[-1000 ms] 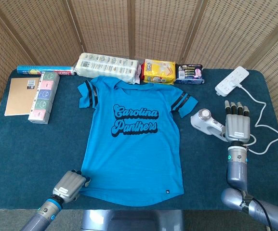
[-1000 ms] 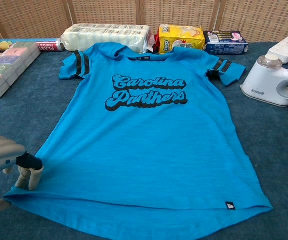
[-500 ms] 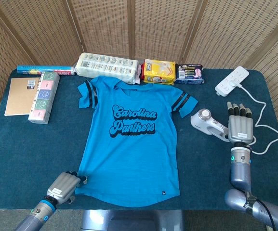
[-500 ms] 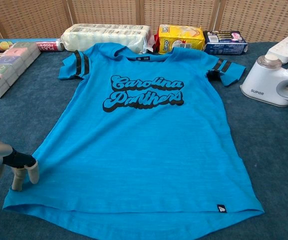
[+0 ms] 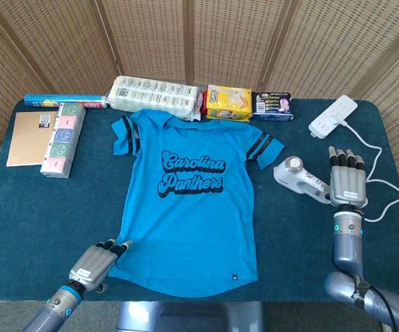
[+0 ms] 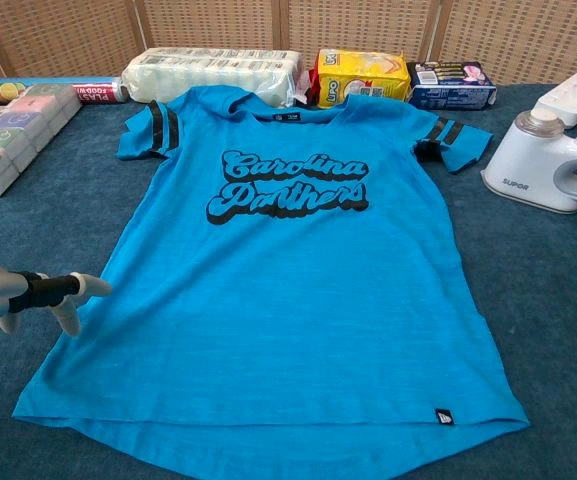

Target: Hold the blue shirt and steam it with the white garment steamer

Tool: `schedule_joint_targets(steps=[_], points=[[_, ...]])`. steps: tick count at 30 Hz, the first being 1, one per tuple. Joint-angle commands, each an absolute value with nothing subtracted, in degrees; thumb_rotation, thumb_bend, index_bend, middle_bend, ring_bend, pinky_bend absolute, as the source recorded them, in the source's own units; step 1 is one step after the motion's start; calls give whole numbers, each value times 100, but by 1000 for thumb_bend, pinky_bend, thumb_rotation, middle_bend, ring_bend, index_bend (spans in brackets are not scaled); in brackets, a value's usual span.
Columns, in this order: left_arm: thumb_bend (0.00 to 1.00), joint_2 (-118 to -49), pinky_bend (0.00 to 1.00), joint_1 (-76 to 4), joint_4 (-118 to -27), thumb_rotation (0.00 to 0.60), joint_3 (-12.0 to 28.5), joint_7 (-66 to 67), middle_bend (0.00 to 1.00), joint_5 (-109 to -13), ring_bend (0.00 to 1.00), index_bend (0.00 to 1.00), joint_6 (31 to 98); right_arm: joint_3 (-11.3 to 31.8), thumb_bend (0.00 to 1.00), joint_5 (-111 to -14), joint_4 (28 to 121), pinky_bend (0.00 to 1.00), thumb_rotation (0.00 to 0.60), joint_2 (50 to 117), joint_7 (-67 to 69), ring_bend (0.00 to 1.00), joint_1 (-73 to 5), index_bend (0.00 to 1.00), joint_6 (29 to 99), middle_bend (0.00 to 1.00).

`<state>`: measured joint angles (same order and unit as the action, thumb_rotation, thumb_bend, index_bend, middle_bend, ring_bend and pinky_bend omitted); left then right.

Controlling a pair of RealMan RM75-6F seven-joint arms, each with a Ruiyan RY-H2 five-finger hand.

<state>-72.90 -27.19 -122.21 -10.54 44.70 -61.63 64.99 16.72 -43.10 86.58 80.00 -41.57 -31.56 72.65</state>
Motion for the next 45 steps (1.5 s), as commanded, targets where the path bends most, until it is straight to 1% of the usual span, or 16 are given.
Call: schedule_joint_targets(steps=[1,7,13,15,21,23,26,34,39,45], points=[[110,-7204,292,-2599,-12232,600,-1030,4278,251,-6417,146,7,6717,1655,377,-4359,8686,90,600,7981,-4100,74,-3147,0,7282,119],[110,-6880,292,-2208,-12020,600,-1015,3442,251,-7059,146,7,7253,1615,377,-4579,8704,105,600,7916,-3778,86,-3062,0,7326,130],[110,-6545,292,-1798,-11641,600,-941,2560,252,-7446,146,16,7780,1533,378,-5001,8601,194,600,7855,-3239,127,-2897,2,7417,168],[110,-6400,292,-1643,-11498,600,-885,2256,252,-7458,146,34,7978,1498,378,-5162,8566,213,600,7816,-2986,141,-2801,15,7462,182],[110,-6150,292,-1244,-10990,600,-769,1467,252,-7521,147,113,8369,1331,377,-5637,8599,260,600,7667,-2351,210,-2470,119,7658,242],[110,-6138,292,-1086,-10784,600,-739,1244,255,-7536,151,122,8511,1254,377,-5770,8665,268,600,7607,-2194,230,-2328,154,7761,264],[110,-6139,292,-875,-10482,600,-705,976,270,-7548,164,160,8678,1130,376,-5923,8717,270,600,7539,-2037,245,-2128,180,7889,286],[111,-6243,292,-442,-9843,600,-600,680,297,-7527,190,214,8968,895,376,-6286,8785,271,600,7434,-1796,257,-1680,236,8267,331],[115,-6313,292,-243,-9661,600,-549,571,300,-7497,191,227,9003,757,374,-6421,8868,274,600,7394,-1784,262,-1407,246,8471,345],[120,-6449,291,-188,-9393,600,-440,319,312,-7762,195,259,9030,703,374,-6539,9055,274,600,7280,-1810,263,-1218,265,8584,358]])
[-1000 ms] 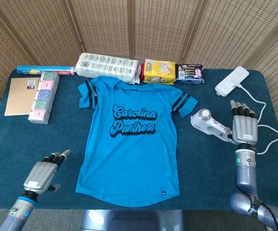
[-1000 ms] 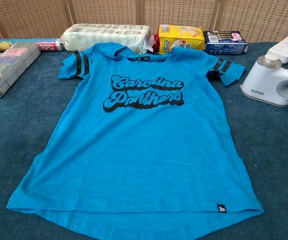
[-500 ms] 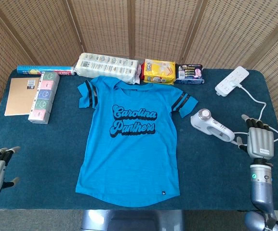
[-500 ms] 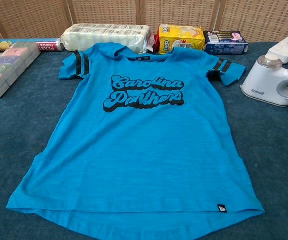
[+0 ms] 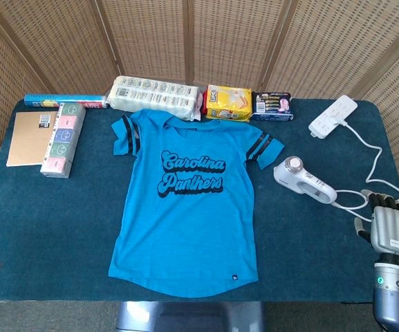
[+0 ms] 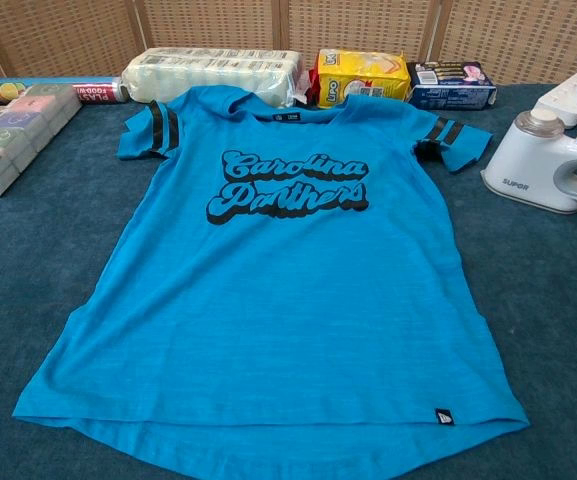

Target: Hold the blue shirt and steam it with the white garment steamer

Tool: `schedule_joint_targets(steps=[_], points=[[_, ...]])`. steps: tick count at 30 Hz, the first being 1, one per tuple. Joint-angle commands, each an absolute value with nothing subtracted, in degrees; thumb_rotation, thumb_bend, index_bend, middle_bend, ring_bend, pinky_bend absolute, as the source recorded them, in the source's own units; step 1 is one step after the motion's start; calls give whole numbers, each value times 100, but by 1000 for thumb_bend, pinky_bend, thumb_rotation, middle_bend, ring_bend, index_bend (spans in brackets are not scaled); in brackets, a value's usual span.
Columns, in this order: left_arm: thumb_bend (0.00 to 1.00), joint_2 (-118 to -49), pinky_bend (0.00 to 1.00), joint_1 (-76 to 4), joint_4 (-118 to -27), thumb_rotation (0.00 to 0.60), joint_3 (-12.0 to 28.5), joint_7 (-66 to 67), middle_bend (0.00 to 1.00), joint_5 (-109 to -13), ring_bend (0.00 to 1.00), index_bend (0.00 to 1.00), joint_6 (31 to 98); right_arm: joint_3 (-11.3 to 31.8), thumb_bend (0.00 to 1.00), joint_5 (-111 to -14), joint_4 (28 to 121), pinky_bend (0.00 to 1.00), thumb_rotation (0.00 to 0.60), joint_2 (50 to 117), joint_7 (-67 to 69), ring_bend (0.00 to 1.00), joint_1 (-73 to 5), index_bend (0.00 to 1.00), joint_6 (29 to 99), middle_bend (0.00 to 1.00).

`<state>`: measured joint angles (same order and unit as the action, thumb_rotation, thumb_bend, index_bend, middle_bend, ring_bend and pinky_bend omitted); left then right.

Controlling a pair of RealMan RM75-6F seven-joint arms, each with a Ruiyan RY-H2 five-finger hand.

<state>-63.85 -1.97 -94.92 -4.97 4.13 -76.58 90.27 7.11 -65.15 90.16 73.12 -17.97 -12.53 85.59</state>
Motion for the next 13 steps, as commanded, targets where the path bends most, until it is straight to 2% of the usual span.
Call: schedule_joint_targets(steps=[1,13], points=[[120,-6474,291,-200,-9348,600,-417,267,316,-7830,196,264,9012,711,375,-6551,9085,275,600,7259,-1817,263,-1196,272,8595,360],[123,-6701,285,-603,-9179,600,-286,66,318,-8547,203,276,8547,834,375,-6507,9237,274,600,7215,-1919,268,-1054,296,8618,362]])
